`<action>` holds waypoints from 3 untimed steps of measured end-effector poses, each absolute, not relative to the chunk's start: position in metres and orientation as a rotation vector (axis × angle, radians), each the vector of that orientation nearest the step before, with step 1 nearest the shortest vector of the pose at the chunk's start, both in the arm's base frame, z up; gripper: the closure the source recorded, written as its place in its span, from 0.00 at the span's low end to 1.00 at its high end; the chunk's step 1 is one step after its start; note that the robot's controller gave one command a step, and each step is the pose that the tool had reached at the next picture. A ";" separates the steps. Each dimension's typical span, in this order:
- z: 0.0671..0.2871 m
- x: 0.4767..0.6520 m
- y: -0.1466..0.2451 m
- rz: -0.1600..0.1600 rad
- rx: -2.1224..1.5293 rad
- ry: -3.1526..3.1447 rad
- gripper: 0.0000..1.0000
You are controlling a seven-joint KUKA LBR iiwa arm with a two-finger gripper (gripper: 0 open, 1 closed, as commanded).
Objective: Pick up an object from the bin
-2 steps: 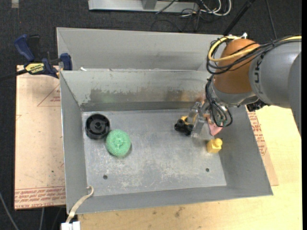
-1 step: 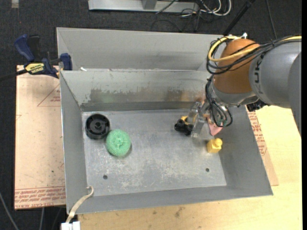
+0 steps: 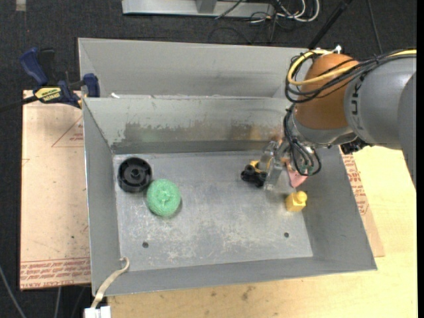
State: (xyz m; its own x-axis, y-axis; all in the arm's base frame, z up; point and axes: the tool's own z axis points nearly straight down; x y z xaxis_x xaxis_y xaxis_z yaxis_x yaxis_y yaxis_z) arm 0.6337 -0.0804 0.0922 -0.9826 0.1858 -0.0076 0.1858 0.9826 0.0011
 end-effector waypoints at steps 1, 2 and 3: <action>0.092 0.634 -0.080 0.001 0.292 3.120 1.00; 0.092 0.634 -0.080 0.001 0.292 3.120 1.00; 0.088 0.648 -0.062 -0.008 0.263 3.114 1.00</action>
Offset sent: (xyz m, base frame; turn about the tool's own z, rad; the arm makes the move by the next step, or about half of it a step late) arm 0.0000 0.0000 0.0000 0.0000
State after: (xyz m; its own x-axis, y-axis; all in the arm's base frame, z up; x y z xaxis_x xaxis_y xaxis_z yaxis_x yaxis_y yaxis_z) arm 0.6479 -0.0616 0.0882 -0.9857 0.1678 -0.0164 0.1679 0.9858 -0.0035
